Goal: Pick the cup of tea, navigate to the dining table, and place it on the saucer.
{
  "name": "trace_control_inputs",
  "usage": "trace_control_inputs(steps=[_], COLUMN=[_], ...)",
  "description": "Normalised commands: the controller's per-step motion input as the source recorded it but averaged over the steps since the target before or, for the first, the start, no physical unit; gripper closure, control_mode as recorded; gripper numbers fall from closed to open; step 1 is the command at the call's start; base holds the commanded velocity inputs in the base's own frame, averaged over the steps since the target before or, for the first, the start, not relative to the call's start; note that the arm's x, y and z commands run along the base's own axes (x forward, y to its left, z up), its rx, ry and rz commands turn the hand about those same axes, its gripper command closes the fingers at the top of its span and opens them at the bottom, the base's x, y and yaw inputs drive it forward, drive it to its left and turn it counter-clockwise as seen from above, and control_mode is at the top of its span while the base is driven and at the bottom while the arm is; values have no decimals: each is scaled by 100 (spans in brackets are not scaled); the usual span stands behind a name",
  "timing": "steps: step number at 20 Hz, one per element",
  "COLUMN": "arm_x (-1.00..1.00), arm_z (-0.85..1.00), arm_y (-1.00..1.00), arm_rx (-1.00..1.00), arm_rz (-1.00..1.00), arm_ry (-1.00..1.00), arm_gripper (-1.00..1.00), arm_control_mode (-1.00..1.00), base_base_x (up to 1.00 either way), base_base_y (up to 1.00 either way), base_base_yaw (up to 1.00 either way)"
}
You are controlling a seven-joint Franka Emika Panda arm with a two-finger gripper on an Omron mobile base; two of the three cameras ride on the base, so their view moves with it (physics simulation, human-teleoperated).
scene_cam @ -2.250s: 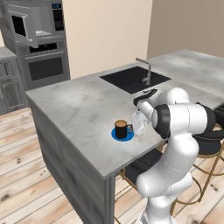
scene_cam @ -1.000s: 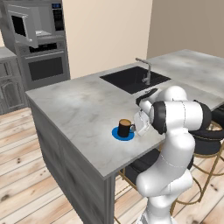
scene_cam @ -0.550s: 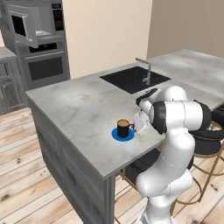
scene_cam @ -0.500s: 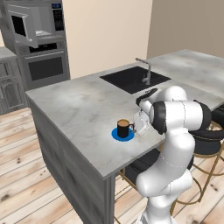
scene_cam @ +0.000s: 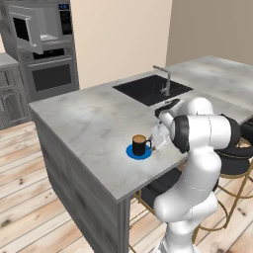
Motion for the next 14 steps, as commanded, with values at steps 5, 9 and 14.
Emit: trace_control_inputs(steps=[5,9,14], arm_x=[-21,-64,-90], arm_z=[64,94,91], arm_y=[0,0,0], arm_rx=[5,0,0], arm_rz=[0,0,-1], arm_ry=[-6,-1,2], arm_gripper=[-100,-100,-100], arm_control_mode=[-100,-100,-100], base_base_x=[0,0,0], base_base_y=[0,0,0], base_base_yaw=[0,0,0])
